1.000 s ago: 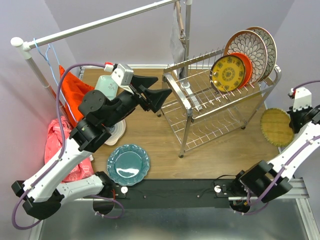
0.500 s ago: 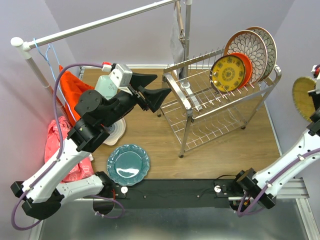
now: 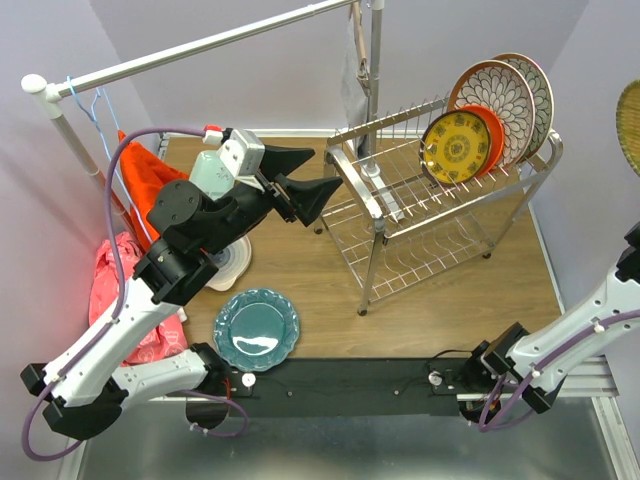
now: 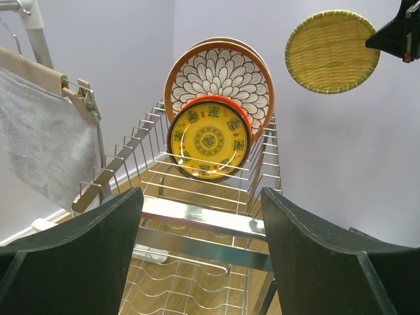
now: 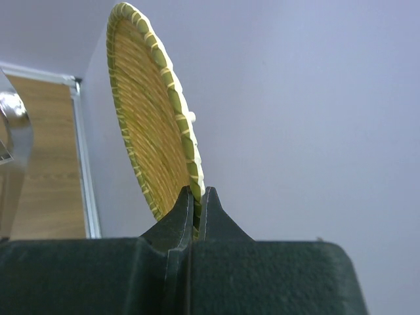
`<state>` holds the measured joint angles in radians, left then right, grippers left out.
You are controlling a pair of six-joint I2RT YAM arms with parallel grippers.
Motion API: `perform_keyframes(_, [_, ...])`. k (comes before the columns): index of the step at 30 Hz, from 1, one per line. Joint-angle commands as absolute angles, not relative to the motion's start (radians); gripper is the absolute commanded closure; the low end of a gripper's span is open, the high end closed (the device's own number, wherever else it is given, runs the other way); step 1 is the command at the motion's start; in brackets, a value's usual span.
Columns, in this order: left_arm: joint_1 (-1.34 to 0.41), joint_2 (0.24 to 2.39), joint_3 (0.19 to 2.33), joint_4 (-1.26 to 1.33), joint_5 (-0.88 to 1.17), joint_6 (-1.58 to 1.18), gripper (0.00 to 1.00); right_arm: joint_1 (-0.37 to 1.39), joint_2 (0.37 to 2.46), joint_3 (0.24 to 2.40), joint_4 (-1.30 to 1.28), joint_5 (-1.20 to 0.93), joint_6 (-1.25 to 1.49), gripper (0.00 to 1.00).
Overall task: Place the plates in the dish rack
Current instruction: Insert the plate into the dish rack
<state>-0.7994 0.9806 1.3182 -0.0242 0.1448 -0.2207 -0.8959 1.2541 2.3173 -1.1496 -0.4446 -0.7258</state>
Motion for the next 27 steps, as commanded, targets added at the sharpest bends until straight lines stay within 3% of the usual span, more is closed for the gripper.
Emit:
perform_keyframes(1, [-0.795,0.956,1.313,0.021,0.164,-0.213,0.19,-0.896,1.244,2.338,-0.968,-0.561,-0.562,0.99])
perform_keyframes(19, [-0.795,0.979,1.328,0.034,0.147,-0.224,0.19,-0.896,1.226,2.368,-0.505,-0.957,0.038,0.99])
perform_keyframes(27, [-0.795,0.962,1.309,0.043,0.137,-0.241,0.19,-0.910,1.204,2.249,-0.267,-1.133,0.366,0.99])
